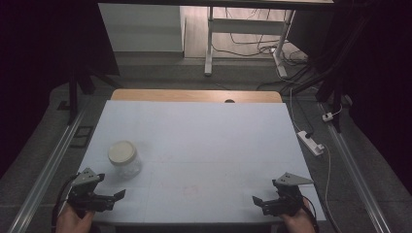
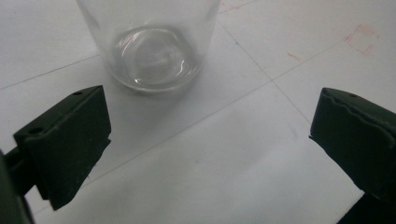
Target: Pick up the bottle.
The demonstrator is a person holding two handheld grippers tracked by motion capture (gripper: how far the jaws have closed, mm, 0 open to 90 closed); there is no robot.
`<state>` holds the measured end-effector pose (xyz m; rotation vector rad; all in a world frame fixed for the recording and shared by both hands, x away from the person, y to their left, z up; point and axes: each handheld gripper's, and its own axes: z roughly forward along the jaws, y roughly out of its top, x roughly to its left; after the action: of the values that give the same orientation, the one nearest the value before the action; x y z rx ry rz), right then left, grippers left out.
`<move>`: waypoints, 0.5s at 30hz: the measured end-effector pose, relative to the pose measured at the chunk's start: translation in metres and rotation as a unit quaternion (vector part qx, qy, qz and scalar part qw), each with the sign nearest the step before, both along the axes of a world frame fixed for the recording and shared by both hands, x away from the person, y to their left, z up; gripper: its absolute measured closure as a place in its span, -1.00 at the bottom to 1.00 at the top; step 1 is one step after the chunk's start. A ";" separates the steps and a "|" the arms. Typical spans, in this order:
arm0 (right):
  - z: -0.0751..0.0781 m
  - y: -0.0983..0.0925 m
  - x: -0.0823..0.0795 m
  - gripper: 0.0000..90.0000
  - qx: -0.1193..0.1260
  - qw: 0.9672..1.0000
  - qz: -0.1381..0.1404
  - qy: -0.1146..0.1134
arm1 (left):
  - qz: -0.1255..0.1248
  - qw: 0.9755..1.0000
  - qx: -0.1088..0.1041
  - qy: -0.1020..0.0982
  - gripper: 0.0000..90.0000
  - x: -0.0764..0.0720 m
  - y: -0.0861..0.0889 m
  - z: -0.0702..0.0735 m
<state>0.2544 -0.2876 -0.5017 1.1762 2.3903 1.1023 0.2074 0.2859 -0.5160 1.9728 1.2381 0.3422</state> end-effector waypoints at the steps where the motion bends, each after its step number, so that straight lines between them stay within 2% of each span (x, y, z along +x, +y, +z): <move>1: 0.000 0.000 0.000 -1.00 -0.001 1.000 0.001 0.001 | -0.001 1.000 -0.002 0.000 -1.00 0.001 0.000 0.000; 6: 0.000 0.001 0.000 -1.00 -0.002 1.000 0.001 0.001 | 0.006 1.000 -0.008 -0.004 -1.00 0.007 0.000 0.001; 15: 0.000 0.001 0.000 -1.00 -0.005 1.000 0.002 0.002 | 0.021 1.000 0.000 -0.009 -1.00 0.019 -0.003 0.004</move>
<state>0.2548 -0.2865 -0.5022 1.1711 2.3988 1.0897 0.2260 0.2829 -0.5125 1.9419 1.2702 0.3804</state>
